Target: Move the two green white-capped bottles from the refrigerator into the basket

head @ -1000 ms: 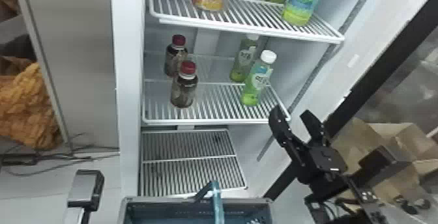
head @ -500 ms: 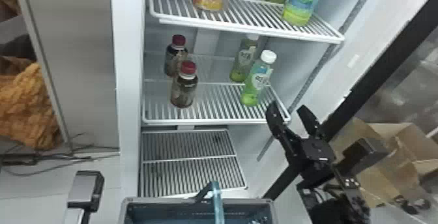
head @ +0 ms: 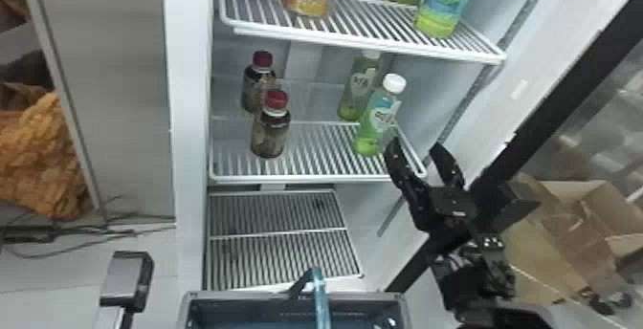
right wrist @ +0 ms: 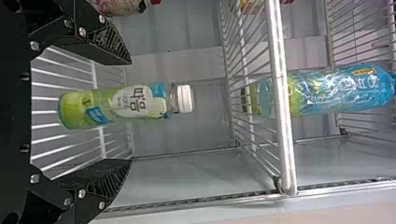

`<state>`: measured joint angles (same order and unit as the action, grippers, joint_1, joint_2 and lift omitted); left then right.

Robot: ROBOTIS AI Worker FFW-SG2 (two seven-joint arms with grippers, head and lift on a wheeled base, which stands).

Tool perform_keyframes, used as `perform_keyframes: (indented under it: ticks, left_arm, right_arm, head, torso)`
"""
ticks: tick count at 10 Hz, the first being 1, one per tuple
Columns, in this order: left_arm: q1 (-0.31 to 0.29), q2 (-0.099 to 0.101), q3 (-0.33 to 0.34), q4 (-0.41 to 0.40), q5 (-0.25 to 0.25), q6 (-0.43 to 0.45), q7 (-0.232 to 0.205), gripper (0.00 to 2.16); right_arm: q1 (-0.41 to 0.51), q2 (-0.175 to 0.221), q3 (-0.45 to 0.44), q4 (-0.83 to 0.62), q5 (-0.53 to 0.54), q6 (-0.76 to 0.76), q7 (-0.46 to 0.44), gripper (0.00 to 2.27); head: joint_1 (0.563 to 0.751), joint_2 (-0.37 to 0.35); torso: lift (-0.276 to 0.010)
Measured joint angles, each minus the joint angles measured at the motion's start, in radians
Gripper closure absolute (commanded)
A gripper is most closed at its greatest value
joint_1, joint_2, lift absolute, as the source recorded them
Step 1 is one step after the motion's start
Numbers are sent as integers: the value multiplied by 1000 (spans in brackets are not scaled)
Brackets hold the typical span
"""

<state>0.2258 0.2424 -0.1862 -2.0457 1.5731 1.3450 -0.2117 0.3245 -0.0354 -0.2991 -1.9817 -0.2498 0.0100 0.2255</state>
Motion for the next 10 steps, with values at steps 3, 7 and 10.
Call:
perform_keyframes:
  ticks: [3, 7, 10]
  left_arm:
    - [0, 0, 1, 0, 0, 0, 0, 1134]
    - [-2, 0, 0, 0, 0, 0, 0, 1134]
    - [-8, 0, -4, 0, 2, -3, 0, 1134]
  right_arm:
    - [-72, -9, 1, 72, 43, -17, 0, 323]
    - [-161, -15, 15, 183, 66, -29, -1, 325]
    - [-217, -22, 25, 256, 70, -43, -1, 325]
  head:
    - [695, -350]
    - [695, -350]
    - [695, -350]
  torso:
    - [-263]
    - [-263]
    - [-263]
